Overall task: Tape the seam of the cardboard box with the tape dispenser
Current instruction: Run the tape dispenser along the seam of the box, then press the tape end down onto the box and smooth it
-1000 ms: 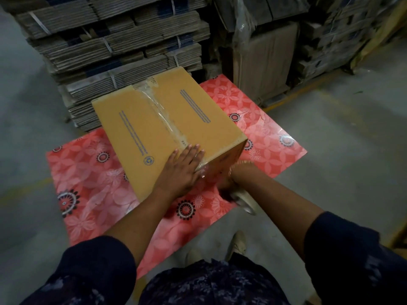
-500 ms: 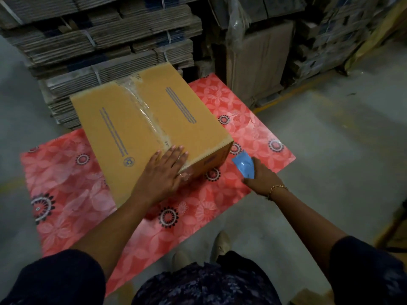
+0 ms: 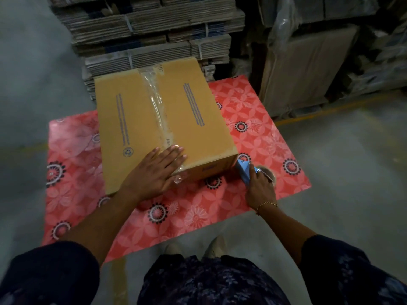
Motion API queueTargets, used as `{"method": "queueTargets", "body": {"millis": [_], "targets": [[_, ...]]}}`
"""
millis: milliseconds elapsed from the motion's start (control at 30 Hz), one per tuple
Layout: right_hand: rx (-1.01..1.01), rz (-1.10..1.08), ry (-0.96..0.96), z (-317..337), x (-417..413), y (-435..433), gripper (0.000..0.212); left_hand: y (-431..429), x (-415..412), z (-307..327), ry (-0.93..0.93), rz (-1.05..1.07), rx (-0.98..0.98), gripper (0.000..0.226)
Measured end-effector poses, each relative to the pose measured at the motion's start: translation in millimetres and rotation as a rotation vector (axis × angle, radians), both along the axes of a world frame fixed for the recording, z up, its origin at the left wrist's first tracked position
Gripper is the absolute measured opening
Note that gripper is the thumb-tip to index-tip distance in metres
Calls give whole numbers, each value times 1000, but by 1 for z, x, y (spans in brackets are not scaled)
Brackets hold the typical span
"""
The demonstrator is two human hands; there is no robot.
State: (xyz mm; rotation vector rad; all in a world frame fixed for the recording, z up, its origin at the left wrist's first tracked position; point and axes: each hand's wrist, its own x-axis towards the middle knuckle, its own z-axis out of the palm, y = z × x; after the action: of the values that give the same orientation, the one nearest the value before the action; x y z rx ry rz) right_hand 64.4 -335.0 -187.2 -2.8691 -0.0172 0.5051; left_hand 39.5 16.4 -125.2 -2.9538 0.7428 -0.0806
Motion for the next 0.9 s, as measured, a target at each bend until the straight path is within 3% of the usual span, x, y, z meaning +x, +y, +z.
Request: {"method": "queueTargets", "body": {"millis": [67,233,300,400,500,600,733,900], "targets": [[54,40,-36,4,4,-8,83,-1,1,0,11,7,17,65],[-26,76,-191,33,5,-26,76,-1,0,0,13,22,51,66],[146,36,-206,37,3,-23,67,-1,-1,0,10,23,54,66],[644,-52,50,55,8,10,36,-1,0,1,11,26,64,69],[918,-108,362,73,8,57,17,-2,0,2,13,25,65,68],[1030,-186,492,73,6,96,7,-2,0,1,23,22,48,68],[1205,-417,594,67,2,129,15,-1,0,1,37,13,15,66],[1253,-461,461,61,-12,145,11,2,-1,1,48,-6,-37,65]]}}
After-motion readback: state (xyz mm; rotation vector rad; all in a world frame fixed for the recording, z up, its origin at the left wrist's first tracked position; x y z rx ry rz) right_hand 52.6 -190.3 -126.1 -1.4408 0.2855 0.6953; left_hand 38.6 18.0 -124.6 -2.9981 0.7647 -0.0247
